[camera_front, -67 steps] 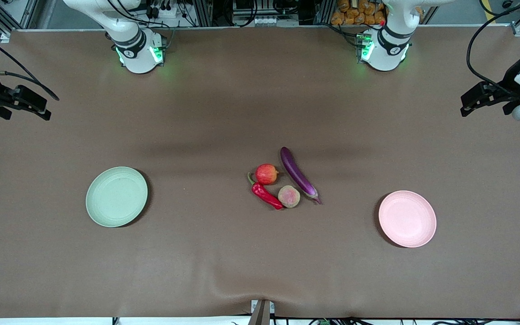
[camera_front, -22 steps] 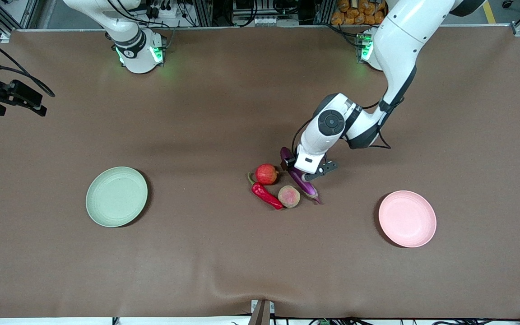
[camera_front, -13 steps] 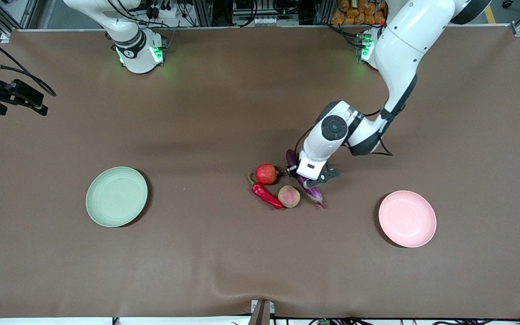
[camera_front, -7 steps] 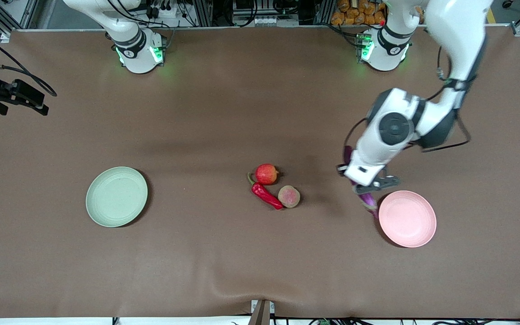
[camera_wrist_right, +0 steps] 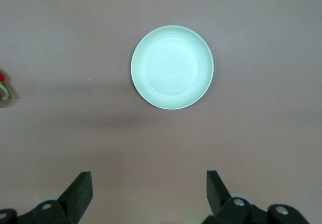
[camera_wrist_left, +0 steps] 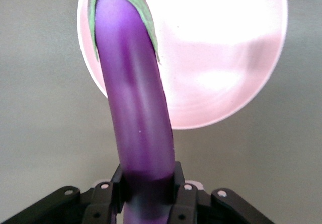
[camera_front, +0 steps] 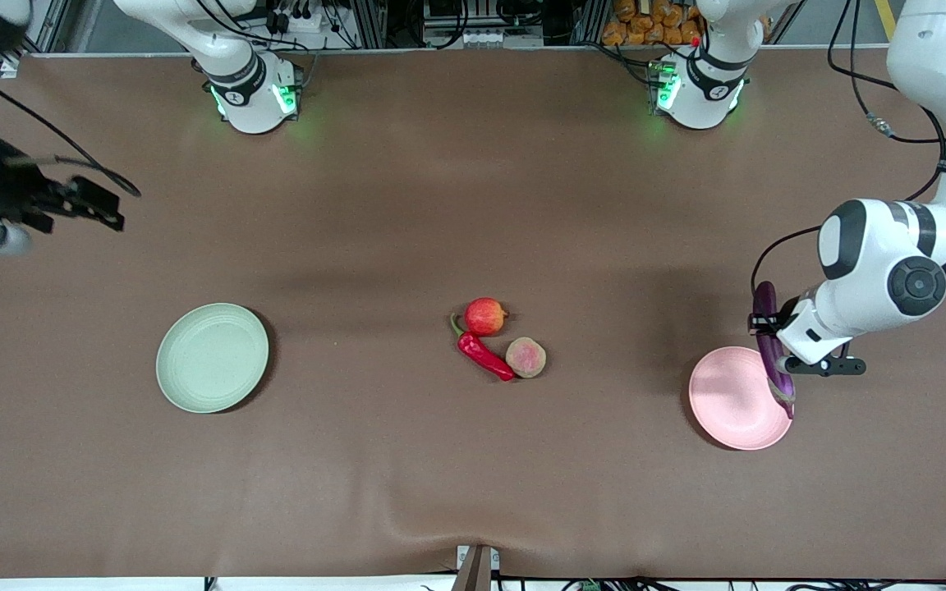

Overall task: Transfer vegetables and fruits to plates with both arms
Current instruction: 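Carry the eggplant with the left gripper onto the pink plate, then release the eggplant on the pink plate while the right gripper reaches the apple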

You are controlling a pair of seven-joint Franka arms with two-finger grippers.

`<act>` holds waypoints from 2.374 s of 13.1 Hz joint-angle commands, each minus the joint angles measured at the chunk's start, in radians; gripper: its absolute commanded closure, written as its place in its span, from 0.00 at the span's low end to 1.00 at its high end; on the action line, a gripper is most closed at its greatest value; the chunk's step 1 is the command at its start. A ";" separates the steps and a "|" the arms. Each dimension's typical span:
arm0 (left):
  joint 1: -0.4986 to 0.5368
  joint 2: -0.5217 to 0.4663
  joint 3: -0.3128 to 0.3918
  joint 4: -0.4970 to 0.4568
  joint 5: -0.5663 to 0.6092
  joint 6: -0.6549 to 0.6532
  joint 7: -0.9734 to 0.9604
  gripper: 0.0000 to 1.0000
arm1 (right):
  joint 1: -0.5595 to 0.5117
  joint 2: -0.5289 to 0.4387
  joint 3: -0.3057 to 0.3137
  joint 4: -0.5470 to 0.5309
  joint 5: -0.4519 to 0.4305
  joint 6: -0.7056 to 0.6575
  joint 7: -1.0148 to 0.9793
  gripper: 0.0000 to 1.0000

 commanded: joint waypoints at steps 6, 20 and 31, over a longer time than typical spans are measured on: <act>0.003 0.118 -0.011 0.103 0.068 0.037 -0.004 0.89 | 0.129 0.221 -0.003 0.034 0.083 0.142 0.170 0.00; 0.011 0.007 -0.113 0.118 0.030 -0.104 -0.020 0.00 | 0.551 0.601 -0.003 0.044 0.355 0.794 1.113 0.00; 0.001 -0.016 -0.233 0.240 -0.076 -0.301 -0.259 0.00 | 0.705 0.726 -0.007 0.069 0.346 0.954 1.292 0.48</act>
